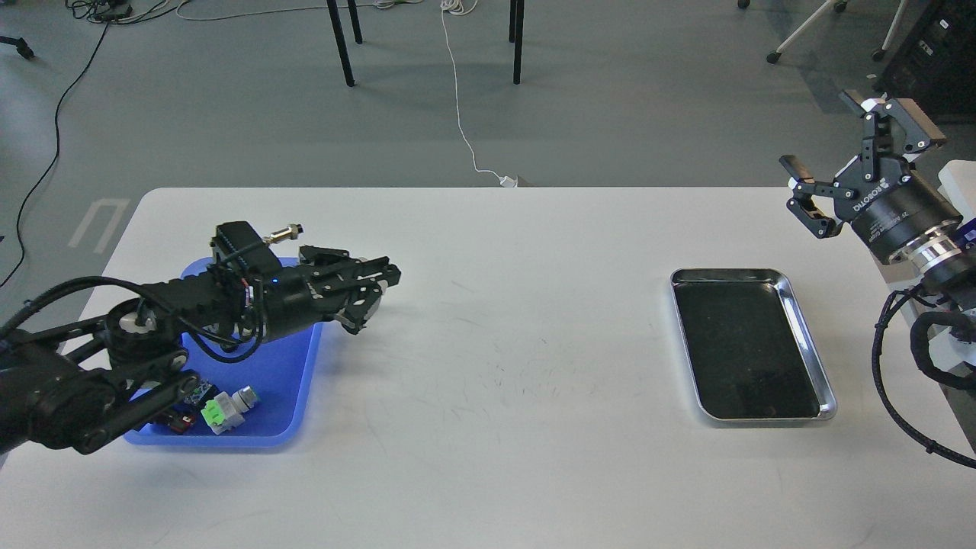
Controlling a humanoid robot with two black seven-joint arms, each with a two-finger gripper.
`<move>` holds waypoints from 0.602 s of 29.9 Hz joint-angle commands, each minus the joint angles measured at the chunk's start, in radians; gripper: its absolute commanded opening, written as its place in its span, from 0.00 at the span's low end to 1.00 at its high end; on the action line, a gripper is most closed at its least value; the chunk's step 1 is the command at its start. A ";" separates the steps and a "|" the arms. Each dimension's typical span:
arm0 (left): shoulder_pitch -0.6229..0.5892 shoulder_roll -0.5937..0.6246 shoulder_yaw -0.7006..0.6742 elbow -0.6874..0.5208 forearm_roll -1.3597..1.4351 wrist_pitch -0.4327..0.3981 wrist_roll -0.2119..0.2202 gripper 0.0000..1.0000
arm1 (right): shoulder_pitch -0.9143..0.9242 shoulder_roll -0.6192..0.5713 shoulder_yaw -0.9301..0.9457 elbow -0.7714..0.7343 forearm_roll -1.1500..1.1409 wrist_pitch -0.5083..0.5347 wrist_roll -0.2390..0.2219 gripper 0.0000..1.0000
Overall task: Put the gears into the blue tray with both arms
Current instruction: 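Carry the ring into the blue tray and release it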
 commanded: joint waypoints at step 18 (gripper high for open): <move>0.124 0.100 0.054 0.108 -0.031 0.008 -0.053 0.60 | 0.021 0.000 -0.004 0.009 -0.003 -0.003 0.000 0.96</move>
